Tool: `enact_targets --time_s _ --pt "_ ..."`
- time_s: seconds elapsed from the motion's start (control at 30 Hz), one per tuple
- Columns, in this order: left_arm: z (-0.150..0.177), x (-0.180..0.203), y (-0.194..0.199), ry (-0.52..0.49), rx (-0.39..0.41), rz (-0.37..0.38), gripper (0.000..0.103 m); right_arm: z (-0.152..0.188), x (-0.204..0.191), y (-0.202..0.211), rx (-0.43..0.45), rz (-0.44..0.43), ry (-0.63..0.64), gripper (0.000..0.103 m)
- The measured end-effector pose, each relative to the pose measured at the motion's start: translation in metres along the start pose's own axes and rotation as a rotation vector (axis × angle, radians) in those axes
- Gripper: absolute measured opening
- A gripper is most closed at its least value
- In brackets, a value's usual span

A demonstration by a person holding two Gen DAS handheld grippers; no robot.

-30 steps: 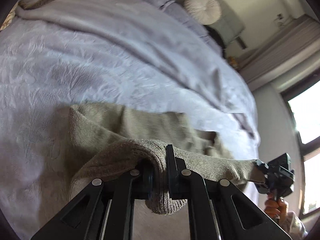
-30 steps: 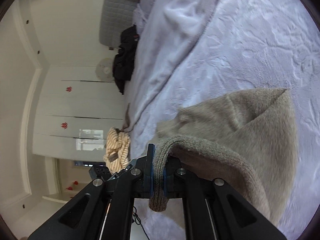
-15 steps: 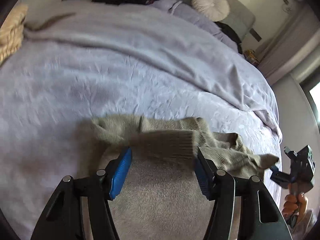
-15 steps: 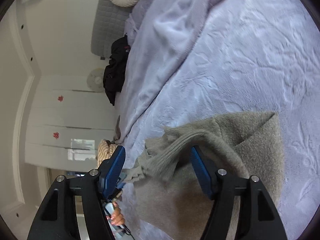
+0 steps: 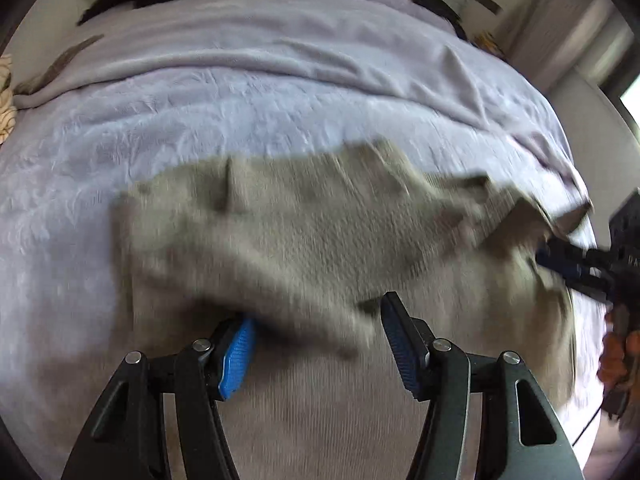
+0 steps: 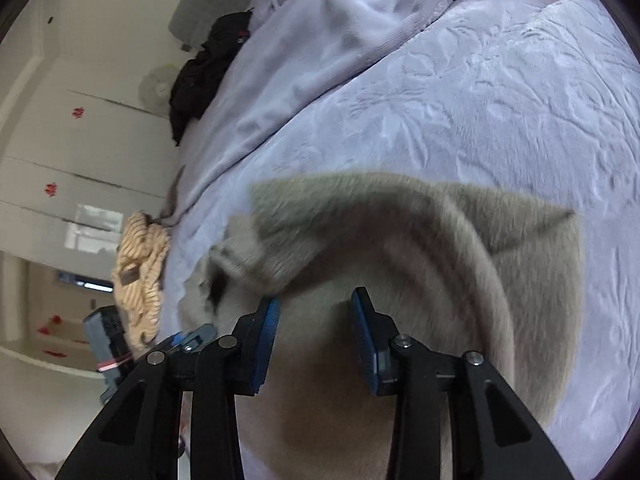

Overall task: Fold small clothes
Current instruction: 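Open both grippers and release the folded hem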

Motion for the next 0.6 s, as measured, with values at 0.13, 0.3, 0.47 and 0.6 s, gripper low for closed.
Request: enact_targets --time_s 0.13,0.3,0.47,0.6 --pt "-0.039 -0.021 0.002 0.116 0.071 -0.034 0.062 -0.022 0.017 0.003 0.066 0.061 -0.047 0.041" --pt "-0.070 -0.051 0.023 0.221 0.144 -0.143 0.062 -0.026 0.030 0.032 0.145 0.112 -0.087 0.042" --pt "-0.067 -0.045 0.044 0.158 0.151 -0.156 0.062 -0.012 0.028 0.057 0.139 0.103 -0.090 0.045" --pt "-0.051 -0.033 0.052 0.086 0.138 -0.172 0.062 0.007 0.020 0.068 0.128 0.062 -0.089 0.047"
Point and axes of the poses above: each gripper's, at about its wrist camera, not at the fingertips, and y roughly against the way its jaws point, x to its right, z to its underside, the point moved 6 cm from there along -y, roughly the way its jaws point, and after that the axes turned 4 degrees about -x, right-handed, at the moved point
